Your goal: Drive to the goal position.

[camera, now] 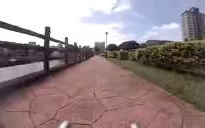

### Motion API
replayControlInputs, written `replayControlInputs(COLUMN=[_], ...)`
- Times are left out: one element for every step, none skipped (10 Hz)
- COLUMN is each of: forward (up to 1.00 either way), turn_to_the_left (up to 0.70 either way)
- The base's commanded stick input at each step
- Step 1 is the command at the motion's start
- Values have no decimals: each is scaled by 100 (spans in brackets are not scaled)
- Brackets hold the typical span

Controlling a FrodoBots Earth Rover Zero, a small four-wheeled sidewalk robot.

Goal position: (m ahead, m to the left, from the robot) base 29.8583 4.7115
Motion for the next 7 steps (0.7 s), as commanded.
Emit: replayControlInputs(forward=[100,100,100,100,100,100,100], turn_to_the_left=[0,0,0,0,0,0,0])
